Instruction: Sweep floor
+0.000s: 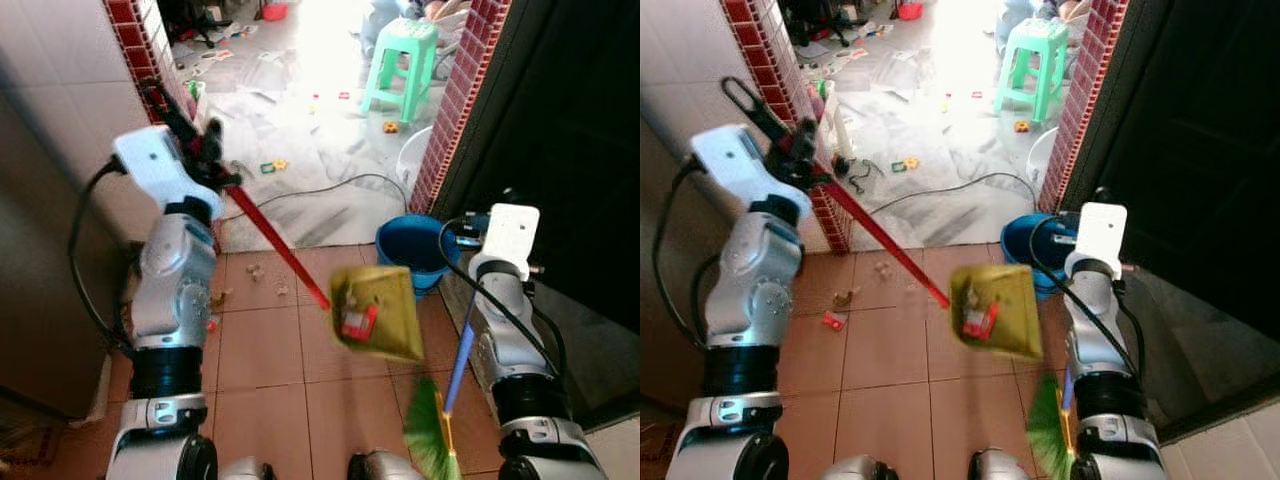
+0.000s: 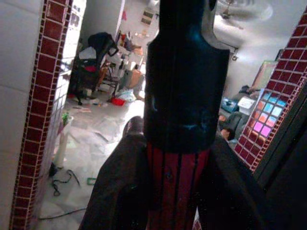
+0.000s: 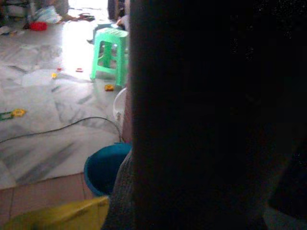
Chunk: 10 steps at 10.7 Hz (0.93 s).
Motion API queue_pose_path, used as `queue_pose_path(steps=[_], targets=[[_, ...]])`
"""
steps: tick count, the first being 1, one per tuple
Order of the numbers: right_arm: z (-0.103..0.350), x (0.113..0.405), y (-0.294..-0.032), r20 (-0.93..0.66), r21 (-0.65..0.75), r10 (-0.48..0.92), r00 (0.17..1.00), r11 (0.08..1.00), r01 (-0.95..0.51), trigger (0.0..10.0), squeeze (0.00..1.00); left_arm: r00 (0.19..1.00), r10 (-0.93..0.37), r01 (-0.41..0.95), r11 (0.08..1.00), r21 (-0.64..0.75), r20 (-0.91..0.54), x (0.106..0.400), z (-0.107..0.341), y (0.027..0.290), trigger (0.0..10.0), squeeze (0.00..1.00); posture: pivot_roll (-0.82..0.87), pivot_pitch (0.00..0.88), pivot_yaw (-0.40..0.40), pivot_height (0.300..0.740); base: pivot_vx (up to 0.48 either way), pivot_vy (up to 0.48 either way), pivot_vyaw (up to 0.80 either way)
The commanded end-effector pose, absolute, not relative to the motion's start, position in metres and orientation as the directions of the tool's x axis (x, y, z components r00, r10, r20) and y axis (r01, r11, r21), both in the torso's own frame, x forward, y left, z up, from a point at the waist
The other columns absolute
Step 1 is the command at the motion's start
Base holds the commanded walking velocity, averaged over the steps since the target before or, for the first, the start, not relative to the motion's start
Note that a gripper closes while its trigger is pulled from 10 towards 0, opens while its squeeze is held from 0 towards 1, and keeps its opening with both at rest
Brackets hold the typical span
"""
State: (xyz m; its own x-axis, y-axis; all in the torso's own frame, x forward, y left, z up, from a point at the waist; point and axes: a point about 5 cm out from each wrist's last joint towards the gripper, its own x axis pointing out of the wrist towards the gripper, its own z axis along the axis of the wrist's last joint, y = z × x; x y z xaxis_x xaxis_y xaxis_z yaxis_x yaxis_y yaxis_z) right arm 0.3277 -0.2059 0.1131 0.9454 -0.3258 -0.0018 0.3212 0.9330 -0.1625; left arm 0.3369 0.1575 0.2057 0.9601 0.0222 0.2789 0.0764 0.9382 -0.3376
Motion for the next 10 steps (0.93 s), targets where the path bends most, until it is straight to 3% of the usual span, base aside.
queue_pose_path(steps=[1, 5, 10], targets=[[0.109, 0.326, -0.21, -0.024, -0.189, -0.344, 0.939, 0.924, 0.333, 10.0, 0.0, 0.938, 0.013, 0.119, 0.925, -0.36, 0.346, 0.337, 0.225, 0.154, 10.0, 0.0, -0.09, 0.017, 0.028, 0.74, 0.472, 0.0, -0.8], [0.107, 0.326, -0.21, -0.026, -0.182, -0.338, 0.941, 0.927, 0.328, 10.0, 0.0, 0.937, 0.03, 0.108, 0.923, -0.37, 0.349, 0.338, 0.229, 0.156, 10.0, 0.0, -0.1, 0.016, 0.03, 0.74, 0.468, 0.0, -0.59], [0.106, 0.325, -0.211, -0.027, -0.18, -0.334, 0.942, 0.929, 0.324, 10.0, 0.0, 0.929, 0.102, 0.039, 0.929, -0.368, 0.355, 0.341, 0.235, 0.172, 10.0, 0.0, -0.1, 0.013, 0.029, 0.74, 0.217, 0.401, 0.0]])
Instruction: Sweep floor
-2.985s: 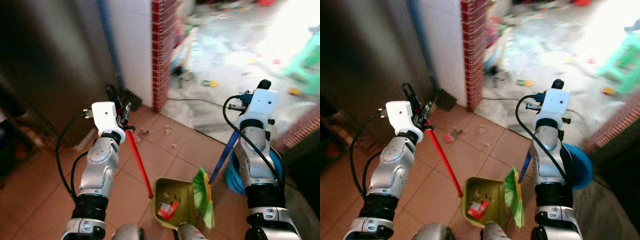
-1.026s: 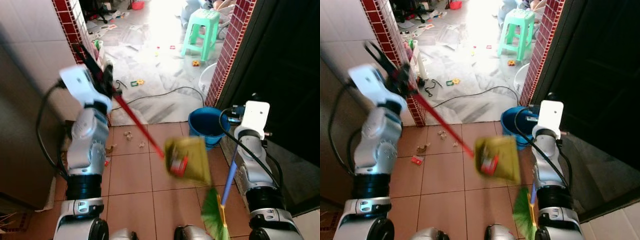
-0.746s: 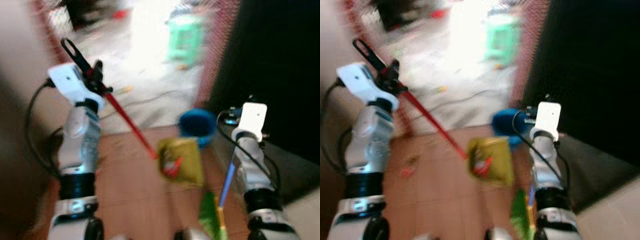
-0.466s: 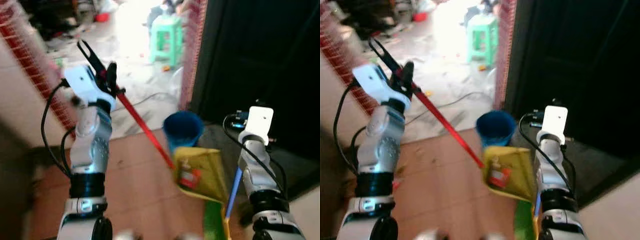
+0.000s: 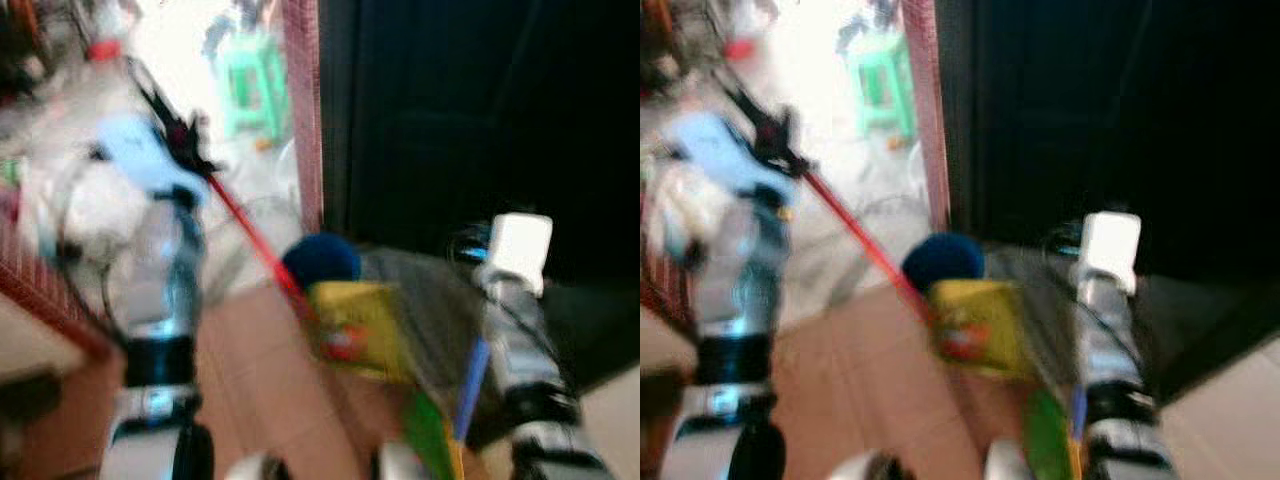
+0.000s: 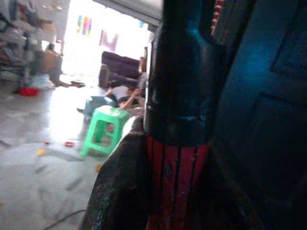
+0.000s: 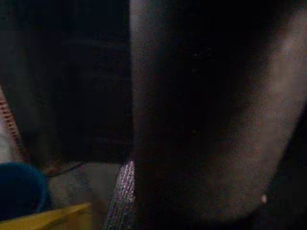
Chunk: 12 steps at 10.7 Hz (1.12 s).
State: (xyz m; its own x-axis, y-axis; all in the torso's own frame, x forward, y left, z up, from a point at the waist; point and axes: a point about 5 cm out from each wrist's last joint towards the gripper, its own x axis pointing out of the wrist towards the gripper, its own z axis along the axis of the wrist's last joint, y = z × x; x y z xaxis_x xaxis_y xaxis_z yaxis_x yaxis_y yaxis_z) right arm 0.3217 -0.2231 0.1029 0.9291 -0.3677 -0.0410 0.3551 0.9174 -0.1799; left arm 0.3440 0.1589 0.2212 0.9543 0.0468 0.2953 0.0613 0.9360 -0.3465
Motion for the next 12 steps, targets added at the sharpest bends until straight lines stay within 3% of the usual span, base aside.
queue_pose_path(steps=[1, 4, 12], targets=[[0.106, 0.3248, -0.211, -0.027, -0.181, -0.334, 0.942, 0.929, 0.324, 10.0, 0.0, 0.926, 0.111, 0.03, 0.931, -0.364, 0.361, 0.3418, 0.2371, 0.1747, 10.0, 0.0, -0.1, 0.014, 0.029, 0.74, 0.0, 0.428, 0.0], [0.1056, 0.3234, -0.2116, -0.025, -0.179, -0.331, 0.943, 0.93, 0.321, 10.0, 0.0, 0.91, 0.139, 0.007, 0.936, -0.352, 0.39, 0.342, 0.2444, 0.1795, 10.0, 0.0, -0.1, 0.018, 0.027, 0.74, 0.137, 0.366, 0.0], [0.1055, 0.3234, -0.2089, -0.021, -0.18, -0.328, 0.944, 0.931, 0.319, 10.0, 0.0, 0.908, 0.122, 0.026, 0.939, -0.344, 0.401, 0.3402, 0.2457, 0.1706, 10.0, 0.0, -0.1, 0.021, 0.029, 0.74, 0.479, 0.0, 0.0]])
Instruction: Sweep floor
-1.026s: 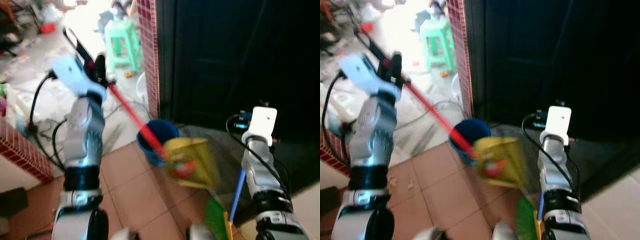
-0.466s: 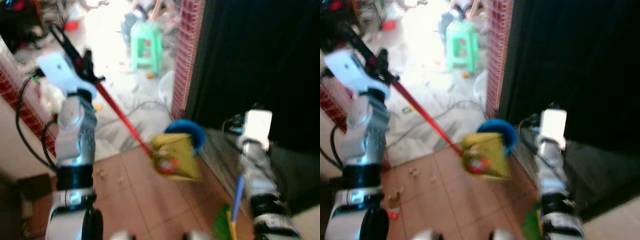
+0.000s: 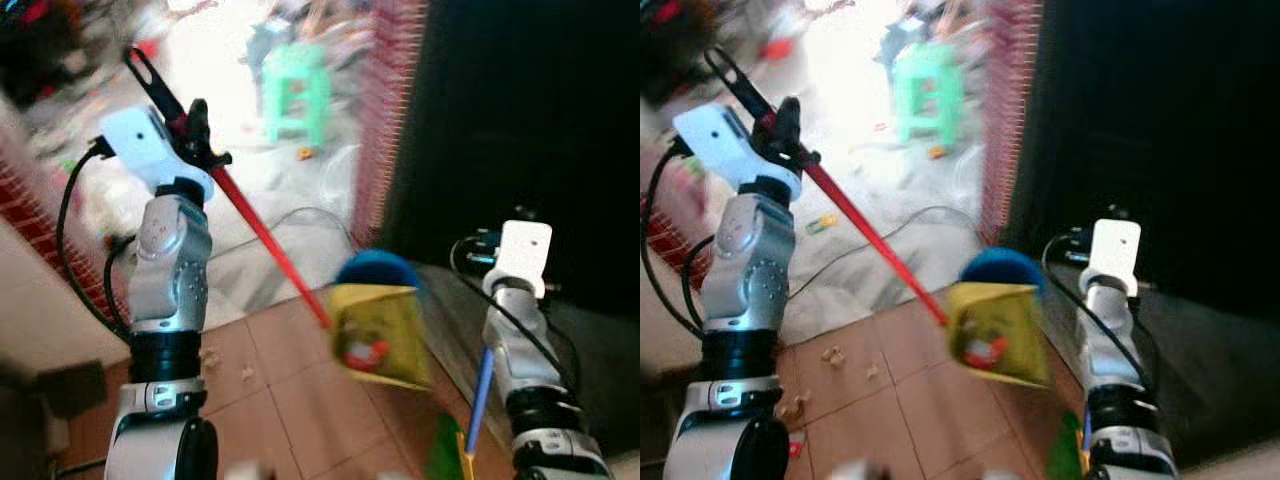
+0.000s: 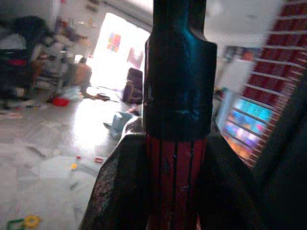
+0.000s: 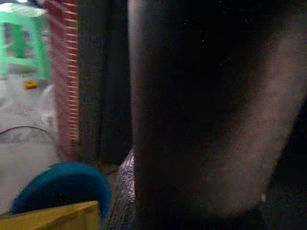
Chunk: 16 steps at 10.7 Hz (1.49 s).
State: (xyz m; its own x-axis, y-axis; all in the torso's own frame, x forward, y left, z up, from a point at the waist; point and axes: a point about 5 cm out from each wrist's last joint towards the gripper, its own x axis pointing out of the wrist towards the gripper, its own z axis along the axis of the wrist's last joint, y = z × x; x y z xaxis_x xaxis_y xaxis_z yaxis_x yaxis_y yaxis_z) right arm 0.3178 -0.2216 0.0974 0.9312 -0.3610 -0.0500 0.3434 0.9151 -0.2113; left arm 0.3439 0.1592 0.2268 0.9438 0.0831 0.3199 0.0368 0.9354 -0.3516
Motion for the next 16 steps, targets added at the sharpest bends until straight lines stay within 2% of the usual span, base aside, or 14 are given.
queue_pose_path(steps=[1, 9, 12, 16], targets=[[0.106, 0.324, -0.209, -0.021, -0.178, -0.327, 0.945, 0.931, 0.318, 10.0, 0.0, 0.907, 0.124, 0.025, 0.939, -0.344, 0.403, 0.34, 0.246, 0.171, 10.0, 0.0, -0.1, 0.021, 0.03, 0.74, 0.48, 0.0, 0.0], [0.105, 0.325, -0.207, -0.02, -0.181, -0.317, 0.948, 0.934, 0.308, 10.0, 0.0, 0.901, 0.119, 0.025, 0.946, -0.323, 0.418, 0.34, 0.248, 0.169, 10.0, 0.0, -0.09, 0.025, 0.026, 0.74, 0.479, 0.0, 0.0], [0.105, 0.325, -0.204, -0.022, -0.184, -0.309, 0.951, 0.936, 0.3, 10.0, 0.0, 0.883, 0.058, 0.064, 0.968, -0.241, 0.466, 0.335, 0.248, 0.156, 10.0, 0.0, -0.09, 0.024, 0.025, 0.74, 0.0, 0.0, 0.0], [0.105, 0.327, -0.201, -0.022, -0.183, -0.298, 0.954, 0.94, 0.289, 10.0, 0.0, 0.842, -0.108, 0.165, 0.984, -0.061, 0.529, 0.325, 0.241, 0.122, 10.0, 0.0, -0.1, 0.014, 0.018, 0.74, 0.0, 0.0, 0.0]])
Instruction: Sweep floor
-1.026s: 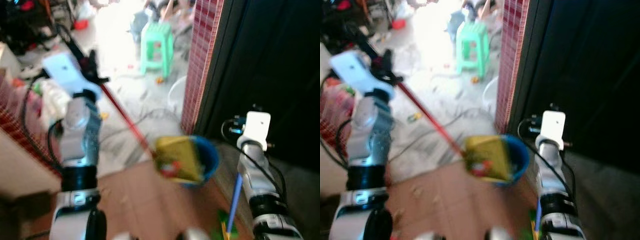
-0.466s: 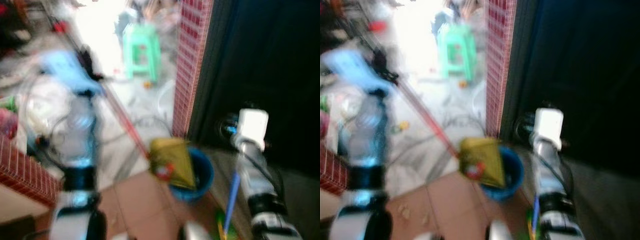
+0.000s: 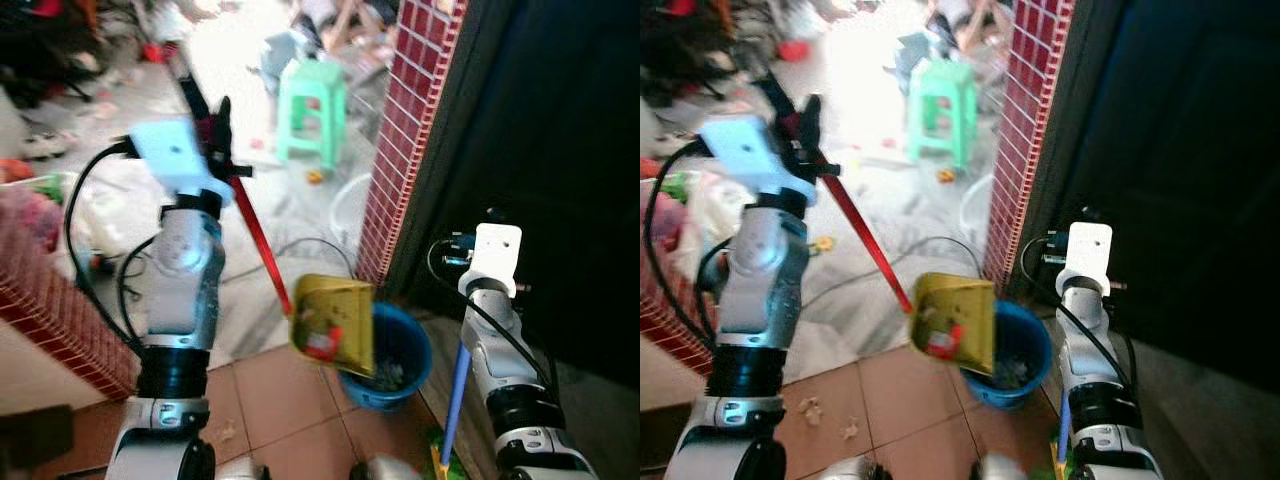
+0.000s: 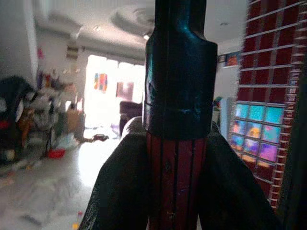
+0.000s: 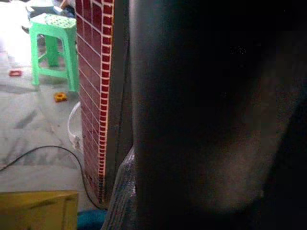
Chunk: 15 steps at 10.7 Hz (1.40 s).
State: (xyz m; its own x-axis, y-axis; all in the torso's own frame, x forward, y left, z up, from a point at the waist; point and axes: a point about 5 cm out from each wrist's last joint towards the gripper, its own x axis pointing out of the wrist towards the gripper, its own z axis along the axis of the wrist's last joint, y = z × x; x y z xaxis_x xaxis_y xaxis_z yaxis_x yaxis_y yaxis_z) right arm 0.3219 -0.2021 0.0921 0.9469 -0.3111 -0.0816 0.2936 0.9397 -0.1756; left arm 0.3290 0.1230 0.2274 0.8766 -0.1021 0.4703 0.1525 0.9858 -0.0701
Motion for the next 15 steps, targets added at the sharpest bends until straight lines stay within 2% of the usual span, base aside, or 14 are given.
queue_pose_path(steps=[1, 3, 4, 5, 7, 8, 9, 11, 12, 15], targets=[[0.106, 0.328, -0.201, -0.02, -0.18, -0.297, 0.955, 0.94, 0.289, 10.0, 0.0, 0.814, -0.182, 0.222, 0.975, -0.005, 0.551, 0.321, 0.243, 0.108, 10.0, 0.0, -0.09, 0.015, 0.018, 0.74, 0.0, 0.0, 0.0], [0.106, 0.329, -0.2, -0.018, -0.177, -0.296, 0.955, 0.941, 0.288, 10.0, 0.0, 0.765, -0.296, 0.325, 0.944, 0.053, 0.572, 0.316, 0.245, 0.083, 10.0, 0.0, -0.09, 0.019, 0.018, 0.74, 0.0, 0.0, 0.0], [0.108, 0.331, -0.199, -0.011, -0.173, -0.297, 0.955, 0.941, 0.291, 10.0, 0.0, 0.691, -0.425, 0.441, 0.889, 0.124, 0.585, 0.308, 0.248, 0.057, 10.0, 0.0, -0.09, 0.019, 0.02, 0.74, 0.0, 0.0, 0.0], [0.109, 0.332, -0.2, -0.009, -0.174, -0.297, 0.955, 0.941, 0.291, 10.0, 0.0, 0.65, -0.487, 0.492, 0.855, 0.165, 0.583, 0.303, 0.25, 0.046, 10.0, 0.0, -0.09, 0.024, 0.022, 0.74, 0.0, 0.0, 0.0], [0.113, 0.334, -0.204, 0.005, -0.174, -0.307, 0.952, 0.937, 0.303, 10.0, 0.0, 0.44, -0.713, 0.618, 0.681, 0.392, 0.545, 0.279, 0.258, 0.011, 10.0, 0.0, -0.06, 0.057, 0.025, 0.74, 0.0, 0.0, 0.0], [0.115, 0.335, -0.206, 0.01, -0.177, -0.311, 0.95, 0.935, 0.308, 10.0, 0.0, 0.387, -0.761, 0.632, 0.63, 0.451, 0.52, 0.272, 0.26, 0.002, 10.0, 0.0, -0.05, 0.079, 0.024, 0.74, 0.0, 0.0, 0.0], [0.118, 0.336, -0.207, 0.015, -0.176, -0.314, 0.949, 0.934, 0.311, 10.0, 0.0, 0.357, -0.786, 0.636, 0.6, 0.485, 0.504, 0.268, 0.261, -0.002, 10.0, 0.0, -0.01, 0.084, 0.038, 0.74, 0.0, 0.0, 0.0], [0.121, 0.338, -0.202, 0.028, -0.174, -0.307, 0.951, 0.936, 0.308, 10.0, 0.0, 0.294, -0.828, 0.605, 0.548, 0.577, 0.479, 0.254, 0.254, -0.008, 10.0, 0.0, -0.03, 0.084, 0.03, 0.74, 0.0, 0.0, 0.0], [0.119, 0.338, -0.201, 0.023, -0.179, -0.305, 0.952, 0.936, 0.304, 10.0, 0.0, 0.28, -0.825, 0.589, 0.552, 0.59, 0.491, 0.249, 0.254, -0.01, 10.0, 0.0, -0.03, 0.071, 0.028, 0.74, 0.0, 0.0, 0.0], [0.118, 0.342, -0.204, 0.015, -0.189, -0.308, 0.951, 0.933, 0.305, 10.0, 0.0, 0.306, -0.788, 0.572, 0.601, 0.559, 0.534, 0.254, 0.261, -0.011, 10.0, 0.0, -0.03, 0.046, 0.019, 0.74, 0.0, 0.0, 0.0]])
